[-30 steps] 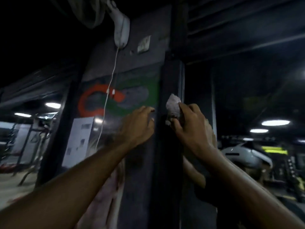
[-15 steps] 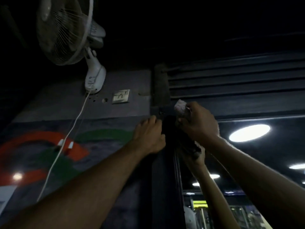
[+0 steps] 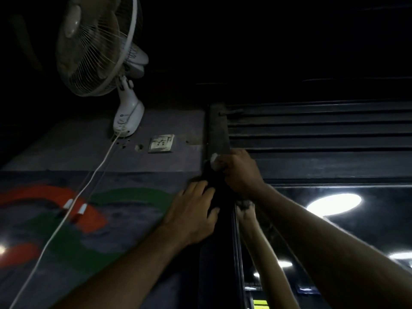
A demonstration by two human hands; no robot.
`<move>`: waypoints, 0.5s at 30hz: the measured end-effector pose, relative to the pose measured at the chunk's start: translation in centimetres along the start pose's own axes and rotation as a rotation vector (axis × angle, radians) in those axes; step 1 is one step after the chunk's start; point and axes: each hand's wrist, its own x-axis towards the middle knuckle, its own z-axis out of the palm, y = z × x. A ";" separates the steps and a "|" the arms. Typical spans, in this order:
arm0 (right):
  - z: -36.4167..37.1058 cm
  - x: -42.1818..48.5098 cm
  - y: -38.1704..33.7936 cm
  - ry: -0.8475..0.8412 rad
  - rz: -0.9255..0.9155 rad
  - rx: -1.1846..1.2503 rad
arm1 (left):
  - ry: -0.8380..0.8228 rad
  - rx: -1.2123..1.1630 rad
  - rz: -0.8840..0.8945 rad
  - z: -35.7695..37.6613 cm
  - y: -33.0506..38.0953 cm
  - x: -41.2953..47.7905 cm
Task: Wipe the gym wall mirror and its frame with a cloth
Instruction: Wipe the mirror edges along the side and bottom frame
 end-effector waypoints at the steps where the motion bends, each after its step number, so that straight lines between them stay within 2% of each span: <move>1: -0.4 0.0 0.5 -0.055 -0.016 0.009 | -0.008 -0.015 0.002 0.2 0.1 -0.7; 6: -1.7 -1.3 0.9 -0.210 -0.036 -0.268 | 0.015 -0.009 0.086 1.1 0.9 -5.5; 8: -1.2 -1.4 -0.2 -0.167 -0.050 -0.267 | 0.031 0.006 0.109 1.3 1.0 -6.9; 11: -1.1 0.2 -1.2 -0.005 0.066 -0.151 | 0.049 -0.016 0.115 1.8 1.3 -7.7; 13: -0.6 0.5 -2.2 -0.030 0.066 -0.145 | 0.058 -0.009 0.110 2.2 1.4 -8.0; 15: 0.4 0.0 -2.9 -0.116 -0.076 -0.178 | 0.051 -0.011 0.098 2.2 1.5 -8.1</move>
